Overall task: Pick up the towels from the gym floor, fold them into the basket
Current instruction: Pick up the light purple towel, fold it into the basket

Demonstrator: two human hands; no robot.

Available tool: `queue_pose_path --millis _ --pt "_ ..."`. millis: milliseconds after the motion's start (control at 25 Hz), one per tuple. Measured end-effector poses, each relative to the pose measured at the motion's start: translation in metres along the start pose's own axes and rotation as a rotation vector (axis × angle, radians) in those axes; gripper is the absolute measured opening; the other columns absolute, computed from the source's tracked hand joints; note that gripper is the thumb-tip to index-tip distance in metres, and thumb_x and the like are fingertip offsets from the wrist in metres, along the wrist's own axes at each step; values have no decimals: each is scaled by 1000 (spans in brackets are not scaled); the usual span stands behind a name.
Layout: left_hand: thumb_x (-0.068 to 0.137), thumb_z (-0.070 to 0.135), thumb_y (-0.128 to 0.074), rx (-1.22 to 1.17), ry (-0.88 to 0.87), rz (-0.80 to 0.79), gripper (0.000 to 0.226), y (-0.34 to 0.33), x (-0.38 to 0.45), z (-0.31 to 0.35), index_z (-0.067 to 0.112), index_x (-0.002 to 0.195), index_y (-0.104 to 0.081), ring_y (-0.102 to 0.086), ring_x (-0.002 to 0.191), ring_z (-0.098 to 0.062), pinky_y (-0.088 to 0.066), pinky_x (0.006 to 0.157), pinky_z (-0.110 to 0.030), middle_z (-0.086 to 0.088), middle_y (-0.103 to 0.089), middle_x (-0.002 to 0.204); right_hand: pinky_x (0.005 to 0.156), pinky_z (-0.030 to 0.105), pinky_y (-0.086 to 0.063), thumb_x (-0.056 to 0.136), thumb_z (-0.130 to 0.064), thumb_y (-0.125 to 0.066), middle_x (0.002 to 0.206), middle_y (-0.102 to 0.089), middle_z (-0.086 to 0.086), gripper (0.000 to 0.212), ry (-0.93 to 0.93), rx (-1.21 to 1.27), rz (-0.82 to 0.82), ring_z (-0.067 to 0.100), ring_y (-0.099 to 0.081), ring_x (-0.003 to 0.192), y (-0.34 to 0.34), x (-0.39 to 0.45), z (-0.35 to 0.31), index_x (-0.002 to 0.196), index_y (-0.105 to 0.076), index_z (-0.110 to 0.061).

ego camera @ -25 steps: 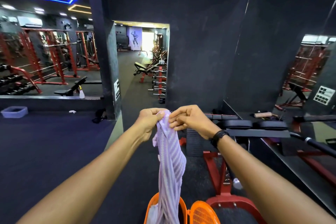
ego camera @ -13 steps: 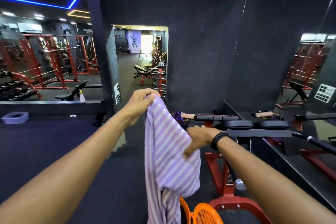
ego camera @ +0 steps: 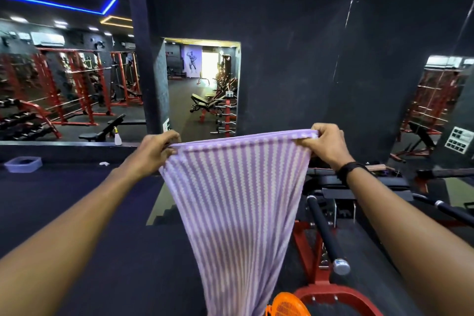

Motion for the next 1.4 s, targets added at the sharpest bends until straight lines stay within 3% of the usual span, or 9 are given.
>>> queue_pose_path --millis 160,360,560,640,800,1000,1160,1280,1400 --pt "84 -5 -51 -3 199 201 22 10 0 -11 12 83 -66 -58 79 -23 -29 67 -23 -9 -67 80 55 29 -39 68 -16 -84 62 -55 1 35 -4 96 -17 10 -43 59 -2 -4 -3 76 -51 -6" --pt "86 -9 -49 -108 362 -582 24 -60 -17 -3 5 79 -66 -52 56 -11 -36 43 -16 -6 -59 67 46 23 -48 69 -2 -82 60 -62 -3 37 -177 111 -669 5 -53 49 -40 -47 7 95 -57 -9" --pt "65 31 -79 -1133 219 -79 36 3 38 76 19 96 -63 -66 65 -3 -51 55 -15 12 -71 75 69 27 -57 71 -18 -79 97 -73 -1 47 -123 679 -381 11 -70 83 18 -1 -42 114 -59 -14" --pt "50 42 -89 -977 277 -180 58 -28 30 79 21 99 -65 -69 77 -2 -53 66 -17 10 -74 87 75 33 -58 78 -21 -75 112 -70 3 40 -186 588 -484 18 -68 100 -14 -23 -31 116 -61 -16" --pt "85 19 -71 -923 397 103 8 -32 16 31 16 78 -68 -63 58 -6 -51 64 -23 4 -70 69 66 32 -50 48 -61 -83 90 -66 6 66 -341 576 -84 21 -59 83 -4 -37 31 89 -66 -13" --pt "73 46 -77 -425 497 -539 48 -55 -13 14 17 47 -49 -35 37 -11 -25 42 -18 1 -42 44 72 37 -53 67 -42 -84 110 -68 25 57 -380 288 -543 23 -66 86 -13 -44 38 104 -68 -3" --pt "50 60 -82 -1144 447 -236 54 -42 6 46 18 82 -73 -68 65 -11 -52 52 -19 1 -73 75 97 46 -50 56 -49 -87 121 -66 16 76 -296 697 -566 25 -64 109 -7 -23 -3 117 -64 -9" --pt "24 53 -93 -1025 439 -474 97 -81 -22 51 17 110 -65 -71 90 -11 -58 70 -22 1 -74 102 93 41 -54 38 -55 -92 109 -72 5 89 -406 499 -838 17 -68 98 -51 -75 19 110 -65 -11" --pt "41 52 -91 -928 483 -364 91 -88 -28 18 16 119 -62 -68 100 -16 -57 80 -29 -3 -70 114 80 35 -58 35 -56 -93 106 -73 7 101 -438 501 -698 18 -70 94 -54 -86 50 117 -64 -6"
Point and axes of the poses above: each hand's wrist, its own x-axis towards the middle knuckle, its own y-axis out of the back of the hand, z = x × y, the point moved 9 cm from there along x, towards the middle knuckle
